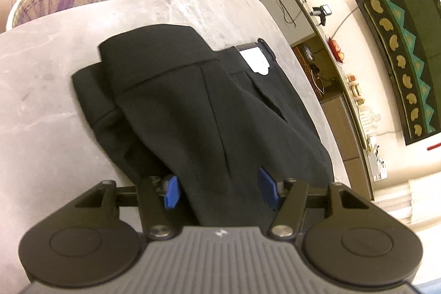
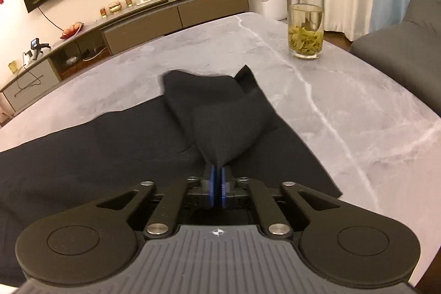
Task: Fold clothes
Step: 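Grasp the leg hem with the right gripper and fold it toward the waistband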
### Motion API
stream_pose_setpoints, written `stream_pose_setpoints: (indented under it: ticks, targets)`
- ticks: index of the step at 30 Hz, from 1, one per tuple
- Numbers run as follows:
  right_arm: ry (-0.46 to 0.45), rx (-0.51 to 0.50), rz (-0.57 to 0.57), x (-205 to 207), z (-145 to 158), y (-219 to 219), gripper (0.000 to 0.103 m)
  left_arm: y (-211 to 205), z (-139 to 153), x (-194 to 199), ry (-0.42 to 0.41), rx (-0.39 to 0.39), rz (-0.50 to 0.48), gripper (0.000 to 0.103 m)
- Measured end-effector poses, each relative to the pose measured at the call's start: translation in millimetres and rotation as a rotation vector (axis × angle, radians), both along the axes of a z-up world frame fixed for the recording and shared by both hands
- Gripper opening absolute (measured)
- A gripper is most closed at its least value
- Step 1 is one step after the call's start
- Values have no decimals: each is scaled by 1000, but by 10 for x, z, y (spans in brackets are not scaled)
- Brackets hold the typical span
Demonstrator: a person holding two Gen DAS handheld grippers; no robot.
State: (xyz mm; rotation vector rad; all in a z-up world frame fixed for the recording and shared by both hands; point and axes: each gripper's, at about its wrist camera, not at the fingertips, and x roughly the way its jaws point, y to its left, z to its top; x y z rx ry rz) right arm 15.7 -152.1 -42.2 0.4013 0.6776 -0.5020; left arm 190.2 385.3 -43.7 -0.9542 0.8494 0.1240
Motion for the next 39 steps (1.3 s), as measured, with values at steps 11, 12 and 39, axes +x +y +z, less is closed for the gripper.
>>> stream_pose_setpoints:
  ticks: [11,12,39]
  targets:
    - [42,-53,85,272,-27,144,68,445,-5,-260,-58,-82,194,60]
    - [55,-52,92,318,-50,146,65,468,0,-273,-64,-86,202,60]
    - [62,-211,210,194,-63,336,24,284,-13,-100,31,104,88,6]
